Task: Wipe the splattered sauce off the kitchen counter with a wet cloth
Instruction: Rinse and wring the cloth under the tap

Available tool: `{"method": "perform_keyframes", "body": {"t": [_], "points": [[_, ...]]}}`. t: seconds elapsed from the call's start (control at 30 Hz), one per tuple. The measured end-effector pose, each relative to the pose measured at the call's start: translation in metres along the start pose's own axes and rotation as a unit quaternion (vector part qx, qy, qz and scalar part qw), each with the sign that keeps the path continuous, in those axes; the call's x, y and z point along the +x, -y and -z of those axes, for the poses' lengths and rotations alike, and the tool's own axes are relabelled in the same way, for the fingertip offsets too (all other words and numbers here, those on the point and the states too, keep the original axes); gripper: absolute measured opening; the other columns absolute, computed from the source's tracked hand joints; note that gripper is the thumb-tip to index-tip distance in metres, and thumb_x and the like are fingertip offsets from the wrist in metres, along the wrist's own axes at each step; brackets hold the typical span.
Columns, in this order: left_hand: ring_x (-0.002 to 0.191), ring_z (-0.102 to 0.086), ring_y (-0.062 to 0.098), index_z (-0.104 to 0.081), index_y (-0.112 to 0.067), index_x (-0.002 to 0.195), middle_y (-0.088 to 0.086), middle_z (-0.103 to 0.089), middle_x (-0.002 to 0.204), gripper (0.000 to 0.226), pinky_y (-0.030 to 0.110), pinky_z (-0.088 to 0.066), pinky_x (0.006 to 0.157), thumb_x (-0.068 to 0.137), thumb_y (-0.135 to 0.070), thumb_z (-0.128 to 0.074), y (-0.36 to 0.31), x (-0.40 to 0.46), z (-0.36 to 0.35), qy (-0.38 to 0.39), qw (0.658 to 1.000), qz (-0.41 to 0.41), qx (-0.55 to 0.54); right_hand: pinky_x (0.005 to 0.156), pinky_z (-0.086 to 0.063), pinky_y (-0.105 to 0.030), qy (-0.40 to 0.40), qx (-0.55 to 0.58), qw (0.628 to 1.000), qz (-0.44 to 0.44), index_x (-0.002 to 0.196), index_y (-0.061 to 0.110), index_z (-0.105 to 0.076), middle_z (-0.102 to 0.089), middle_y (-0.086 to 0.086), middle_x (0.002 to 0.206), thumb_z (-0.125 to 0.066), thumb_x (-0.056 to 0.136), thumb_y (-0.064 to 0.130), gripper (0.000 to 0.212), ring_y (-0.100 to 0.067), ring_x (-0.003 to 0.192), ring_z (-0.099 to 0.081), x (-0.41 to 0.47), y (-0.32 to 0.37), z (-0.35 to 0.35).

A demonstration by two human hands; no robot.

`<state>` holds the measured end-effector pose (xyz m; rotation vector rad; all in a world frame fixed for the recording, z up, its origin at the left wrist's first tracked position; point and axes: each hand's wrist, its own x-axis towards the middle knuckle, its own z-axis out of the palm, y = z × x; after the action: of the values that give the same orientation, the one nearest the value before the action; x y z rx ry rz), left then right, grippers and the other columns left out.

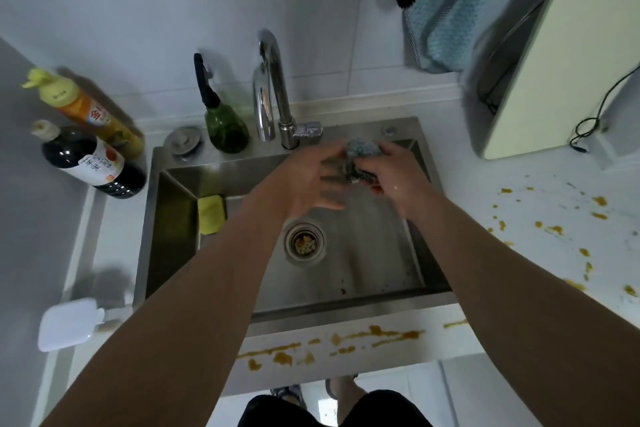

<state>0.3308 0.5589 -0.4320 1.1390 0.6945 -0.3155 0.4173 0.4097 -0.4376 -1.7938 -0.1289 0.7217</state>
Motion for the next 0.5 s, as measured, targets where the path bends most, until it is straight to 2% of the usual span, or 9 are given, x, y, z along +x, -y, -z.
{"method": "perform_keyframes", "body": {"t": [0.07, 0.1, 0.17, 0.2, 0.23, 0.3, 0.37, 0.43, 0.5], "points": [[0.120, -0.068, 0.034, -0.064, -0.014, 0.135, 0.013, -0.070, 0.132, 0.049, 0.059, -0.054, 0.099, 0.100, -0.047, -0.059, 0.013, 0.006, 0.017, 0.034, 0.996, 0.018, -0.084, 0.056, -0.050, -0.029, -0.008, 0.026, 1.000, 0.004, 0.112, 0.019, -0.070, -0.074, -0.010, 0.094, -0.075, 0.086, 0.011, 0.027, -0.019, 0.071, -0.068, -0.006, 0.010, 0.004], [0.120, -0.067, 0.033, -0.062, -0.011, 0.137, 0.015, -0.067, 0.136, 0.047, 0.056, -0.053, 0.100, 0.102, -0.042, -0.058, 0.026, 0.007, 0.018, 0.016, 0.997, 0.061, -0.054, 0.060, -0.053, -0.031, -0.016, 0.027, 1.000, 0.000, 0.114, 0.018, -0.069, -0.074, -0.011, 0.099, -0.076, 0.086, 0.010, 0.030, -0.020, 0.075, -0.069, -0.013, 0.008, 0.005], [0.118, -0.062, 0.032, -0.054, -0.008, 0.142, 0.017, -0.058, 0.144, 0.042, 0.048, -0.051, 0.100, 0.106, -0.029, -0.053, 0.062, 0.009, 0.015, -0.058, 0.982, 0.108, 0.143, 0.070, -0.055, -0.036, -0.015, 0.009, 0.999, -0.026, 0.117, 0.018, -0.067, -0.072, -0.013, 0.107, -0.077, 0.085, 0.007, 0.035, -0.023, 0.084, -0.069, -0.019, -0.003, 0.001], [0.120, -0.061, 0.034, -0.052, -0.007, 0.144, 0.018, -0.057, 0.144, 0.042, 0.047, -0.051, 0.100, 0.106, -0.024, -0.052, 0.079, 0.010, 0.017, -0.106, 0.958, 0.091, 0.251, 0.074, -0.055, -0.037, -0.016, 0.000, 0.999, -0.048, 0.117, 0.017, -0.066, -0.071, -0.015, 0.111, -0.077, 0.085, 0.006, 0.036, -0.024, 0.088, -0.068, -0.023, -0.013, -0.003], [0.120, -0.062, 0.037, -0.054, -0.006, 0.143, 0.020, -0.059, 0.141, 0.040, 0.048, -0.053, 0.099, 0.105, -0.019, -0.051, 0.085, 0.011, 0.018, -0.152, 0.945, 0.056, 0.285, 0.076, -0.054, -0.038, -0.016, -0.005, 0.998, -0.067, 0.117, 0.015, -0.066, -0.070, -0.016, 0.113, -0.077, 0.084, 0.003, 0.037, -0.025, 0.091, -0.067, -0.027, -0.021, -0.007], [0.117, -0.066, 0.039, -0.057, -0.012, 0.143, 0.019, -0.064, 0.136, 0.041, 0.051, -0.059, 0.091, 0.103, -0.004, -0.052, 0.080, 0.010, 0.024, -0.065, 0.987, 0.025, 0.144, 0.073, -0.054, -0.036, -0.010, -0.017, 0.996, -0.086, 0.121, 0.012, -0.066, -0.070, -0.017, 0.112, -0.075, 0.084, -0.003, 0.040, -0.025, 0.089, -0.065, -0.035, -0.032, -0.013], [0.105, -0.071, 0.035, -0.059, -0.023, 0.140, 0.015, -0.070, 0.125, 0.057, 0.051, -0.062, 0.082, 0.094, 0.009, -0.054, 0.071, -0.002, 0.028, 0.036, 0.998, 0.017, 0.039, 0.068, -0.054, -0.034, 0.016, -0.040, 0.996, -0.073, 0.126, 0.013, -0.063, -0.068, -0.016, 0.108, -0.070, 0.083, -0.010, 0.049, -0.024, 0.085, -0.065, -0.048, -0.032, -0.026], [0.094, -0.071, 0.030, -0.064, -0.022, 0.132, 0.014, -0.075, 0.111, 0.052, 0.046, -0.062, 0.077, 0.092, 0.011, -0.058, 0.065, -0.012, 0.028, 0.084, 0.994, -0.002, 0.069, 0.070, -0.059, -0.035, 0.022, -0.045, 0.997, -0.066, 0.132, 0.012, -0.057, -0.067, -0.017, 0.112, -0.067, 0.080, -0.015, 0.059, -0.028, 0.090, -0.068, -0.058, -0.026, -0.036], [0.079, -0.067, 0.026, -0.070, -0.016, 0.118, 0.010, -0.076, 0.088, 0.032, 0.040, -0.060, 0.072, 0.096, 0.005, -0.061, 0.057, -0.024, 0.028, 0.061, 0.993, -0.029, 0.094, 0.069, -0.060, -0.040, -0.022, -0.040, 0.997, -0.063, 0.124, 0.008, -0.058, -0.069, -0.019, 0.107, -0.069, 0.081, -0.011, 0.049, -0.031, 0.084, -0.070, -0.065, -0.019, -0.039]]}}
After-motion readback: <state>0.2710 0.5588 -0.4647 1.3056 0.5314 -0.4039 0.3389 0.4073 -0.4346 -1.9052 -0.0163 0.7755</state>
